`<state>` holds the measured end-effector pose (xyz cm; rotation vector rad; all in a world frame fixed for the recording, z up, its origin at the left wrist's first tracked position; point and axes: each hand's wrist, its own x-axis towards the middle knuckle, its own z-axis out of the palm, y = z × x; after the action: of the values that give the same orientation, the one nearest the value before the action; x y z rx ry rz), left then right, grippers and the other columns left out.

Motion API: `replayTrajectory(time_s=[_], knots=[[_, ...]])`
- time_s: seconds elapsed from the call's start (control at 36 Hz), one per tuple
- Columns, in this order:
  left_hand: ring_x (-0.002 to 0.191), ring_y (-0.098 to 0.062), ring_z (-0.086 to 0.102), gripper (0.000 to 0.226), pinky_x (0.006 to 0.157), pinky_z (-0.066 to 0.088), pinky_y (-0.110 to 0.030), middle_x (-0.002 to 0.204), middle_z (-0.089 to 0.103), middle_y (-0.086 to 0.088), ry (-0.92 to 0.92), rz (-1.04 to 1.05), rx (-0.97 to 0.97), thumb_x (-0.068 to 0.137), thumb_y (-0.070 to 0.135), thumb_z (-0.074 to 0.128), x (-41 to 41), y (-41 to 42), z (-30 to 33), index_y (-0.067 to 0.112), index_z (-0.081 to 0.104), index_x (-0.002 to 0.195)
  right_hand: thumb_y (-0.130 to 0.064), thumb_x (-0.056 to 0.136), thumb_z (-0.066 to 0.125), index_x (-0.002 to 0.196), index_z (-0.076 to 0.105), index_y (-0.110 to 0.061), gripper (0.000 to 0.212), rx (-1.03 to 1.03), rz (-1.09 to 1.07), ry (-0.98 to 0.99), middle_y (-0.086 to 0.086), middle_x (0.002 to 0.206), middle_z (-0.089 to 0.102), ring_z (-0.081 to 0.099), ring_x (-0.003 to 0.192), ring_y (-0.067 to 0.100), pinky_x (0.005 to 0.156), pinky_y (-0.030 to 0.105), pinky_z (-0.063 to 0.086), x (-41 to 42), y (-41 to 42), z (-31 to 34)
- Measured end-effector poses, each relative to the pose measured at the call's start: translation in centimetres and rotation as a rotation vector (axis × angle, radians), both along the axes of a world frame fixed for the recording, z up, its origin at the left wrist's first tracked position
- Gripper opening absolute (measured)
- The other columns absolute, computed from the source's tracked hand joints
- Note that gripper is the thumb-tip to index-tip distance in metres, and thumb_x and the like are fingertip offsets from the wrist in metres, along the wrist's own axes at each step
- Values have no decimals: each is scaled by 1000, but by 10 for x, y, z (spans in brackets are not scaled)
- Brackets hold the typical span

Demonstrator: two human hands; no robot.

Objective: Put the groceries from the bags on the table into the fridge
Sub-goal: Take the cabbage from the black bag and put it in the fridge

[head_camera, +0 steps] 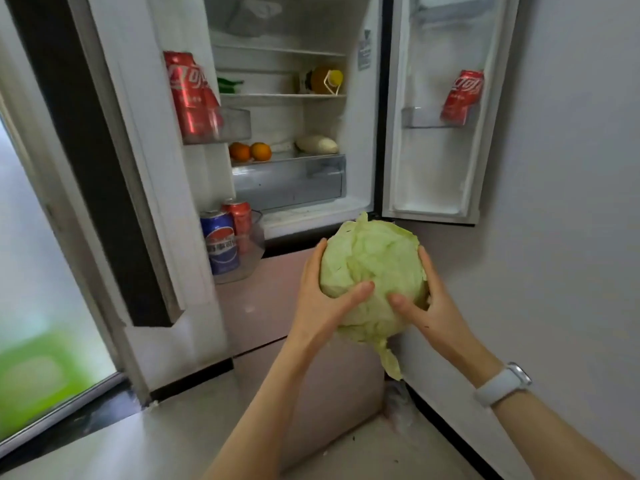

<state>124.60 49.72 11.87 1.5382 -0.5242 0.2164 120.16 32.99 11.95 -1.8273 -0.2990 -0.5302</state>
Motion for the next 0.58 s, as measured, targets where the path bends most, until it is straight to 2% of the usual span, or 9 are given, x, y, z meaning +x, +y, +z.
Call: replayTrajectory(time_s=[0.06,0.11,0.17,0.28,0.39,0.47,0.58], knots=[[117,-3,51,83,92,51,-33,130,46,18,-6,10,-47,51,55,78,33,-9,11,55,34,122,-71,53,69,121,16,-73,87,-46,-3,-7,-20,139,34,38,128,1,105,34,40,38,-13,10],[116,-5,51,89,91,52,-34,131,45,13,-21,49,-81,51,54,76,66,-18,20,44,35,129,-73,49,70,126,13,-67,96,-81,-13,-14,-15,142,30,36,130,6,108,41,37,74,-22,20],[116,-8,52,92,92,52,-38,132,47,8,-39,100,-103,51,54,76,100,-27,27,38,36,132,-68,50,71,129,14,-60,98,-89,-26,-16,-16,136,27,34,127,7,108,39,35,110,-30,29],[118,-13,52,92,92,52,-42,135,46,4,-81,166,-123,50,61,75,172,-40,41,42,36,131,-63,53,69,142,20,-38,104,-106,-75,-78,-19,129,20,31,122,5,105,28,34,188,-45,44],[120,-10,49,94,93,51,-39,137,43,8,-163,253,-85,48,67,73,243,-54,60,43,37,132,-70,53,61,142,22,-36,103,-102,-57,-152,-14,137,23,31,127,8,104,30,35,269,-60,57],[121,-9,45,97,91,49,-31,136,38,11,-200,352,-58,48,66,69,294,-66,82,42,35,135,-69,55,60,144,19,-32,104,-93,-15,-181,-13,142,24,31,129,8,106,34,35,329,-69,73],[121,-11,41,97,95,48,-41,137,29,12,-187,444,-10,51,68,67,360,-76,107,43,32,137,-61,64,69,144,19,-32,99,-15,71,-179,-15,136,28,34,129,11,105,34,37,405,-75,94]])
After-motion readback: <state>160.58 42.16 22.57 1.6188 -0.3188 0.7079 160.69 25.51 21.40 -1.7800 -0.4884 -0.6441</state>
